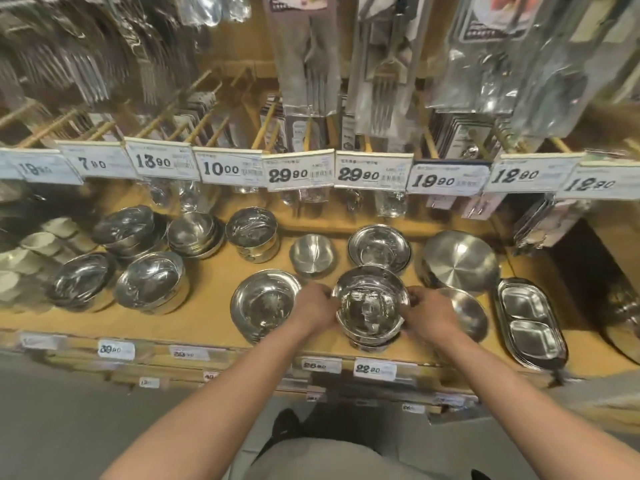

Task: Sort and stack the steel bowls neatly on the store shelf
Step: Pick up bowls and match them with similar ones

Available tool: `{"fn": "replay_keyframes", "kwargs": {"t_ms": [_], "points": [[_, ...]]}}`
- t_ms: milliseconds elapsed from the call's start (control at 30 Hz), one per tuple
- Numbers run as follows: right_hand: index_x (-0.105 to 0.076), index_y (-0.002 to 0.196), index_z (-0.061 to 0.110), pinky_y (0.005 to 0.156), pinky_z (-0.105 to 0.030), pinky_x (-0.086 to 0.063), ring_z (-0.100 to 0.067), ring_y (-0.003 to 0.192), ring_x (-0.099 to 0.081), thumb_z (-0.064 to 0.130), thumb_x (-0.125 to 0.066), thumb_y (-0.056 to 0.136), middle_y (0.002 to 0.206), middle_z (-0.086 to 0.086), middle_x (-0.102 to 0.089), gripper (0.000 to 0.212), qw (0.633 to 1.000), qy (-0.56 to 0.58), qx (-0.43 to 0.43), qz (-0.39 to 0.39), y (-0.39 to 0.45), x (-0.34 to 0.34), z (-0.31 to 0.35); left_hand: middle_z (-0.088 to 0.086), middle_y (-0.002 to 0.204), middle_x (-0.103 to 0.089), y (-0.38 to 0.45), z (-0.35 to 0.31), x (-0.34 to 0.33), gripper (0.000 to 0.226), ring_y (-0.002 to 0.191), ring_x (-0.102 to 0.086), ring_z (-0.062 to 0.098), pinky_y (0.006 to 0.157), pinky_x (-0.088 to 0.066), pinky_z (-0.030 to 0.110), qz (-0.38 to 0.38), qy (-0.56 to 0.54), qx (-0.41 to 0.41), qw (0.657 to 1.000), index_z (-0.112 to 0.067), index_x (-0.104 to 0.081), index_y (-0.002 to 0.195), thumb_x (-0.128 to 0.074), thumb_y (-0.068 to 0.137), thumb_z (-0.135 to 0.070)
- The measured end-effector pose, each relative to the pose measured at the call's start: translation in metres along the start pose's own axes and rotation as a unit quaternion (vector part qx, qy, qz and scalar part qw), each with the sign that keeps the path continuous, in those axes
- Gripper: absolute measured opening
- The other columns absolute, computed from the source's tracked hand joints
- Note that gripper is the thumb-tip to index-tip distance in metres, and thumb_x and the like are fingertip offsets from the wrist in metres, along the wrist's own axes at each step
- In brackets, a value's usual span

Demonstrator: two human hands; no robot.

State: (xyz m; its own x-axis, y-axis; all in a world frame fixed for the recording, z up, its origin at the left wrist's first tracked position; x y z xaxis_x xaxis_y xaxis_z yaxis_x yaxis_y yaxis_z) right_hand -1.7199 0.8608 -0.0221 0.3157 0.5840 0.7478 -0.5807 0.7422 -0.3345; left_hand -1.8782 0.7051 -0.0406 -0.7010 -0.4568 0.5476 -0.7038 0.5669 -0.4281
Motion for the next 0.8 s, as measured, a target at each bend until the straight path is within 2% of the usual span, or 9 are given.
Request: {"fn": "replay_keyframes", "kwargs": {"t_ms": [67,100,167,200,267,400,567,700,800], "points": [[-0.07,0.12,0.011,0.049,-0.009,-0.042,0.0,0.052,-0.059,0.017,-0.063,0.097,0.072,0.006,-0.07,0.025,1.0,0.015,-0.004,-0.006,0.003,-0.002,-0.005,0.016,0.103,-0.074,0.002,-0.004,0.0,0.022,0.087,-0.074,0.034,0.084,-0.061,0.046,-0.006,-0.001,-0.006,1.0,0.002,-0.072,0.106,-0.059,0.098,-0.014],[-0.07,0.119,0.01,0.042,-0.007,-0.037,0.007,0.046,-0.053,0.016,-0.063,0.096,0.064,0.011,-0.063,0.024,1.0,0.016,-0.01,-0.011,0.003,-0.002,-0.008,0.014,0.103,-0.074,0.002,-0.006,0.0,0.023,0.087,-0.074,0.033,0.084,-0.061,0.046,-0.008,0.003,-0.01,1.0,0.0,-0.073,0.107,-0.058,0.098,-0.014],[-0.068,0.122,0.01,0.054,-0.016,-0.047,-0.003,0.058,-0.064,0.015,-0.063,0.095,0.071,0.004,-0.069,0.028,1.0,-0.003,-0.017,-0.007,0.002,-0.004,-0.01,0.013,0.096,-0.074,0.004,-0.008,-0.001,0.022,0.083,-0.073,0.031,0.081,-0.062,0.045,-0.009,0.012,-0.016,1.0,-0.001,-0.074,0.102,-0.057,0.098,-0.013],[-0.067,0.125,0.009,0.067,-0.025,-0.053,-0.016,0.077,-0.071,0.015,-0.064,0.094,0.086,-0.004,-0.075,0.032,1.0,-0.013,-0.021,-0.002,0.001,-0.006,-0.011,0.012,0.093,-0.074,0.004,-0.008,-0.001,0.021,0.082,-0.073,0.03,0.08,-0.062,0.044,-0.01,0.013,-0.015,1.0,-0.001,-0.075,0.1,-0.057,0.098,-0.013],[-0.065,0.129,0.008,0.085,-0.034,-0.053,-0.032,0.104,-0.069,0.017,-0.064,0.095,0.112,-0.013,-0.075,0.035,0.999,-0.029,-0.027,-0.001,0.001,-0.008,-0.012,0.014,0.093,-0.074,0.005,-0.006,-0.003,0.02,0.084,-0.073,0.032,0.082,-0.062,0.046,-0.009,0.011,-0.013,1.0,-0.001,-0.074,0.097,-0.058,0.098,-0.013],[-0.065,0.129,0.007,0.088,-0.036,-0.052,-0.035,0.109,-0.066,0.019,-0.063,0.095,0.114,-0.016,-0.073,0.036,0.999,-0.038,-0.02,0.001,0.002,-0.014,-0.016,0.017,0.106,-0.074,0.007,-0.005,-0.006,0.024,0.093,-0.072,0.034,0.086,-0.06,0.046,-0.007,0.01,-0.02,1.0,0.0,-0.073,0.109,-0.059,0.099,-0.015],[-0.065,0.102,0.004,0.071,-0.034,-0.045,-0.037,0.097,-0.066,0.015,-0.059,0.093,0.088,-0.014,-0.068,0.016,0.999,-0.05,-0.001,-0.004,0.002,-0.016,-0.016,0.015,0.113,-0.074,0.006,-0.005,-0.005,0.026,0.097,-0.068,0.029,0.083,-0.049,0.028,-0.021,0.044,-0.032,0.998,-0.003,-0.073,0.113,-0.055,0.101,-0.017],[-0.058,0.091,0.01,0.062,-0.03,-0.033,-0.031,0.08,-0.061,0.013,-0.058,0.094,0.064,0.002,-0.051,0.003,0.998,-0.064,0.02,-0.006,-0.002,-0.014,-0.012,0.012,0.104,-0.072,0.003,-0.005,-0.007,0.028,0.094,-0.067,0.031,0.082,-0.053,0.032,-0.019,0.028,-0.025,0.999,0.0,-0.071,0.111,-0.05,0.103,-0.016],[-0.059,0.091,0.008,0.047,-0.026,-0.03,-0.012,0.056,-0.052,0.012,-0.059,0.092,0.056,0.007,-0.051,0.004,0.999,-0.046,0.023,-0.014,-0.004,-0.011,-0.011,0.016,0.109,-0.073,0.002,-0.002,-0.008,0.027,0.095,-0.068,0.032,0.084,-0.057,0.036,-0.023,0.005,-0.02,1.0,-0.001,-0.072,0.11,-0.049,0.103,-0.012]]}}
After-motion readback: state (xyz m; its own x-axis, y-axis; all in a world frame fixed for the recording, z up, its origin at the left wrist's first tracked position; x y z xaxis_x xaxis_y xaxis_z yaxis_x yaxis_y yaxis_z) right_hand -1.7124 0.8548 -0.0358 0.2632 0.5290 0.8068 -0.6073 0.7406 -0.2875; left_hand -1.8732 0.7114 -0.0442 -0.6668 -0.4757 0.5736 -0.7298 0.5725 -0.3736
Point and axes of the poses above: each hand's wrist, its own y-axis towards the middle knuckle, its own x-axis out of the back of the hand, z = x × y, the point moved 8 cm from there along y, towards the middle knuckle
